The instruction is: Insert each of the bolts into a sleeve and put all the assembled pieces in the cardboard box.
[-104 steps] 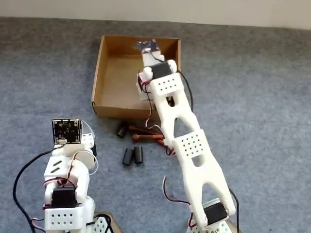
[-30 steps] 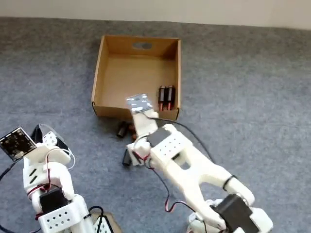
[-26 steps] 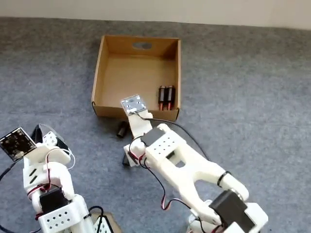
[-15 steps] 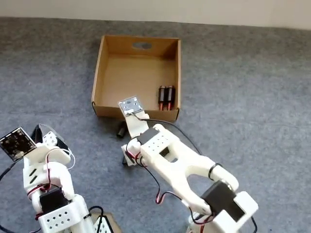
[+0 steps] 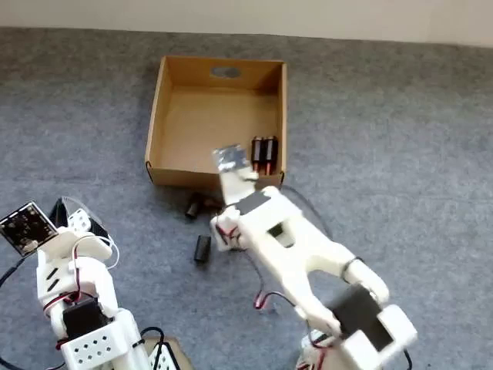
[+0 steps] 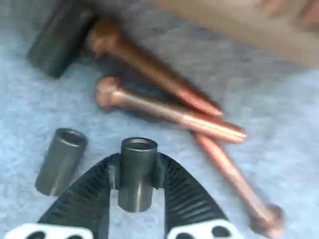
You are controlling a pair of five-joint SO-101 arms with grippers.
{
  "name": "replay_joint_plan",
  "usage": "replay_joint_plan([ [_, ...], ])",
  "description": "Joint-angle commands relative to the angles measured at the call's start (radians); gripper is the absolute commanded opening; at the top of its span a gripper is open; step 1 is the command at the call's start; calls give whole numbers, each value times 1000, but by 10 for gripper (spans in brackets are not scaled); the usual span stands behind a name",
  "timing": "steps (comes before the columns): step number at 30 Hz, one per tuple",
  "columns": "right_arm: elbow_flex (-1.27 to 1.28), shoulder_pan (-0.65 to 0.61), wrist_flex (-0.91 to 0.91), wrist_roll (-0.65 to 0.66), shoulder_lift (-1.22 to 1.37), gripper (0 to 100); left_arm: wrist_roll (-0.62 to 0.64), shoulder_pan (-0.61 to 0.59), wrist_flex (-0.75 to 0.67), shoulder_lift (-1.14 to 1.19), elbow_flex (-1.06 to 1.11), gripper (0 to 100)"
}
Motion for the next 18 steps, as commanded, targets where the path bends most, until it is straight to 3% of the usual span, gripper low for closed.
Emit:
replay_joint_plan([
  [1, -5, 84, 134, 48, -203, 6, 3, -7, -21, -4, 18, 37],
  [6, 1, 332, 254, 209, -377, 6, 3, -7, -21, -4, 18, 37],
  [11, 65, 587, 237, 304, -348, 6, 3, 21, -18, -2, 18, 38],
  [18, 263, 694, 50, 425, -216, 6, 2, 25, -18, -2, 18, 38],
])
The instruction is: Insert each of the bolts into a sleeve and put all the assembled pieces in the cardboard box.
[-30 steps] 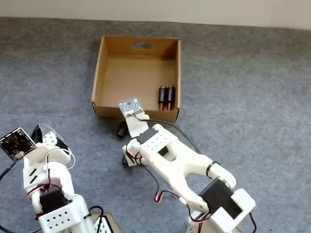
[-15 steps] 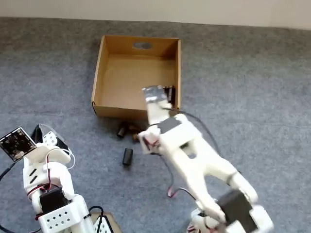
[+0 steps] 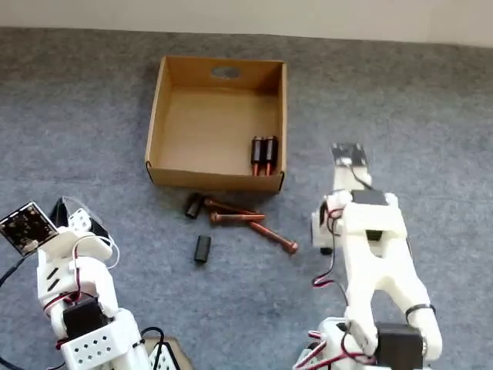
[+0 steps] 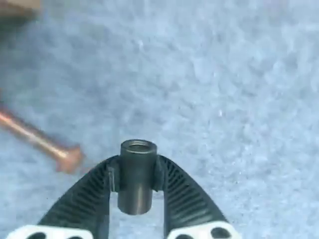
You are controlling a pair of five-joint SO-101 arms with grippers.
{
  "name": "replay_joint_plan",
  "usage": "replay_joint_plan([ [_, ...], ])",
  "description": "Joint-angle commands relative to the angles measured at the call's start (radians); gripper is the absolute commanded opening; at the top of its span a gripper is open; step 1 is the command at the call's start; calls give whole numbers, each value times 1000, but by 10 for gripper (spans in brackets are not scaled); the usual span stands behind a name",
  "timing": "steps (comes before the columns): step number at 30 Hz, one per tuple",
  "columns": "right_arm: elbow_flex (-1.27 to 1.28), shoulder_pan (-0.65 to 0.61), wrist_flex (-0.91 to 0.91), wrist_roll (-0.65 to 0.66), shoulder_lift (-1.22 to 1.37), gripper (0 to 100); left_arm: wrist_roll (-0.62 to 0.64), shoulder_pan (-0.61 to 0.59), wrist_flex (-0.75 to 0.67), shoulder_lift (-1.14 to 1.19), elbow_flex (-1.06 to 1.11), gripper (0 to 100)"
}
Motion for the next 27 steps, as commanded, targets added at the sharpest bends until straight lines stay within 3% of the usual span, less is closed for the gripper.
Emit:
replay_joint_plan([
  [1, 42, 36, -73, 58, 31, 6, 2, 22, -18, -2, 18, 38],
  [5, 47, 30, -36, 124, 39, 26, 2, 22, -18, -2, 18, 38],
  [10, 45, -5, 13, 173, 39, 162, 2, 22, -18, -2, 18, 38],
  [22, 58, -21, 8, 272, 50, 163, 2, 22, -18, -2, 18, 38],
  [27, 59, -19, 13, 290, 50, 163, -69, 22, -18, -2, 18, 38],
])
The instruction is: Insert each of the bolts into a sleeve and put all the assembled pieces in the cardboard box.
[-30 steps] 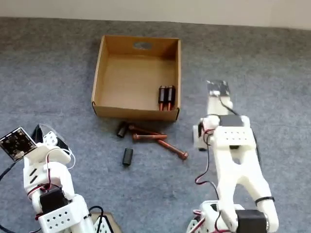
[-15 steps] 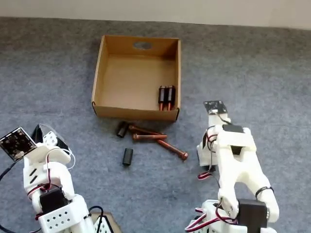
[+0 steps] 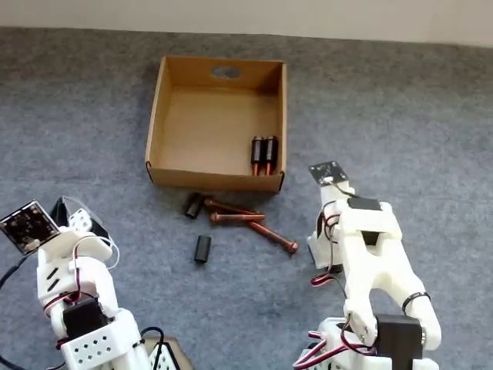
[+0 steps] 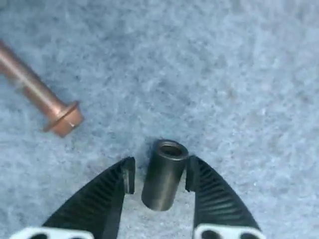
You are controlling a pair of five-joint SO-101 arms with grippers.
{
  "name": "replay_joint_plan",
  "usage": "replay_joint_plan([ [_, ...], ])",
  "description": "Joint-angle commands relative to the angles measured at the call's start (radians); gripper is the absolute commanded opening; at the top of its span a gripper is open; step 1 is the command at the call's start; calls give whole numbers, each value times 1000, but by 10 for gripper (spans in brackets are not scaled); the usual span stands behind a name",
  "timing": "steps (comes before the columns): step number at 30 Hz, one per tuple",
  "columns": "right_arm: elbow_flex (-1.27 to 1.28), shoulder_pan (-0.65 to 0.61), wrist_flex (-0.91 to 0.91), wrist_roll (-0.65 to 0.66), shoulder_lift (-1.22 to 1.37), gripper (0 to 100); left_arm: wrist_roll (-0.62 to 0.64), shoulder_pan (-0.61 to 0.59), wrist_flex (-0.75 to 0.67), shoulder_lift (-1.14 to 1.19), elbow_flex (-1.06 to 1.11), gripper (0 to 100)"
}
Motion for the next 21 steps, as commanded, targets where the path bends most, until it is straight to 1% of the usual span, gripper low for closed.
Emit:
replay_joint_plan([
  [1, 2, -2, 4, 15, 2, 163, -26, 22, -18, -2, 18, 38],
  [3, 2, -2, 2, 17, 2, 154, -26, 22, -18, -2, 18, 38],
  [4, 2, -2, 2, 17, 2, 129, -26, 22, -18, -2, 18, 38],
  [6, 2, -2, 2, 17, 2, 31, -26, 22, -18, -2, 18, 38],
  [7, 2, -2, 4, 17, 2, 0, -26, 22, -17, -2, 18, 38],
  [9, 2, -2, 8, 17, 2, 19, -26, 22, -17, -2, 18, 38],
  [11, 2, -2, 8, 15, -4, 4, -26, 24, -17, -2, 18, 38],
  [16, -25, -10, 54, 12, -15, 6, -31, 44, -17, -2, 18, 38],
  [21, -36, -4, 2, 11, -71, 6, -31, 44, -17, -2, 18, 38],
])
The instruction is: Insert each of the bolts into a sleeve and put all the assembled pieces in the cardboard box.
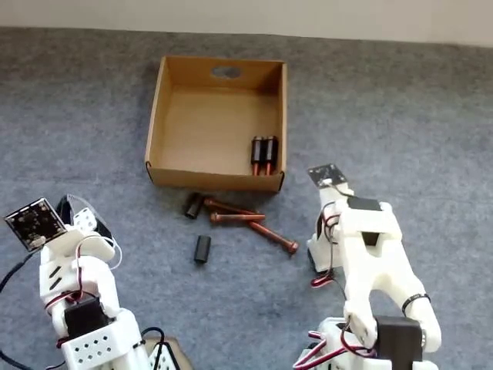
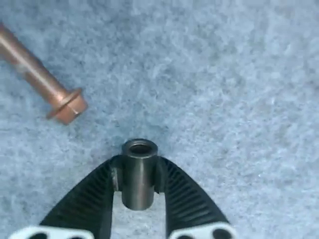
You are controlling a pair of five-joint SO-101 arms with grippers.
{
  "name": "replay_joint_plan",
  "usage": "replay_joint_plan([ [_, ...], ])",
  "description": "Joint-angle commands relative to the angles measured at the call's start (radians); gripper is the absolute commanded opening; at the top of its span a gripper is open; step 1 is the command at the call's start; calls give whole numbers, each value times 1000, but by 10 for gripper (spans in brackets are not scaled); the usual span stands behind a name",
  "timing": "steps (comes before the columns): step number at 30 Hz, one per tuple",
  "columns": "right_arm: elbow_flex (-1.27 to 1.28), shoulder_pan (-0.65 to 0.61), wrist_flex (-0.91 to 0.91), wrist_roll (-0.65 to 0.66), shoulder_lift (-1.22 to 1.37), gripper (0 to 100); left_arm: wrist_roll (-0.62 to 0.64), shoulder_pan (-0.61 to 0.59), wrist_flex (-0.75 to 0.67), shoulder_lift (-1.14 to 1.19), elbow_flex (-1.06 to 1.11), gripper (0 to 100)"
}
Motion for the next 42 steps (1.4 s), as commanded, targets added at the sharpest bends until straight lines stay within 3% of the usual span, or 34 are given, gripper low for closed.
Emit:
replay_joint_plan([
  [1, -33, -2, -41, 11, -51, 6, -6, 18, -17, -2, 18, 38],
  [6, 58, -8, -110, 18, -51, 26, -6, 18, -17, -2, 18, 38],
  [11, 122, -8, -147, 18, -53, 132, -6, 18, -17, -2, 18, 38],
  [18, 125, -8, -147, 84, -53, 122, -6, 18, -17, -2, 18, 38],
  [22, 119, 7, -142, 107, -65, 0, -12, 18, -17, -2, 18, 38],
  [30, 24, 94, -5, 64, -349, 6, -193, 176, 41, -2, 13, 38],
  [37, 117, 85, 7, -172, -789, 6, -256, 217, 146, 2, -39, 91],
  [42, 292, -39, -21, -341, -1046, 6, -304, 306, 180, 44, -54, 91],
])
